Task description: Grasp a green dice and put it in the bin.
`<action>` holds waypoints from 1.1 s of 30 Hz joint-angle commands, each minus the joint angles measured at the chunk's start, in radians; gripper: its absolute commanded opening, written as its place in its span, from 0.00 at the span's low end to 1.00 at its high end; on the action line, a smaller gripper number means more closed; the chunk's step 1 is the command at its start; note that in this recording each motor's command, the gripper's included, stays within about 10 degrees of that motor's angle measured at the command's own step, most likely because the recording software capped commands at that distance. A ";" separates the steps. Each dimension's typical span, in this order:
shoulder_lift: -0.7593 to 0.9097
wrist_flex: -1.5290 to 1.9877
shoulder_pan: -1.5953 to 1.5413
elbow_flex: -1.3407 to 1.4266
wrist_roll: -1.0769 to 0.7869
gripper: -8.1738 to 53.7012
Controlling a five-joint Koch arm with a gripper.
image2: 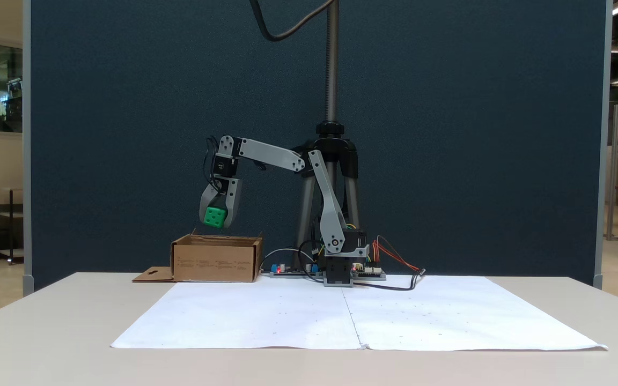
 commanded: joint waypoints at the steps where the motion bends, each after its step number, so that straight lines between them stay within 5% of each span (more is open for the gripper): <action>1: 0.040 -0.040 0.023 -0.003 -0.086 0.68; 4: 0.040 -0.040 0.023 -0.003 -0.086 0.86; 17: 0.081 -0.043 -0.058 -0.032 -0.075 0.82; 27: 0.176 -0.268 -0.541 -0.164 0.230 0.83; 33: 0.213 -0.414 -0.850 -0.164 0.229 0.83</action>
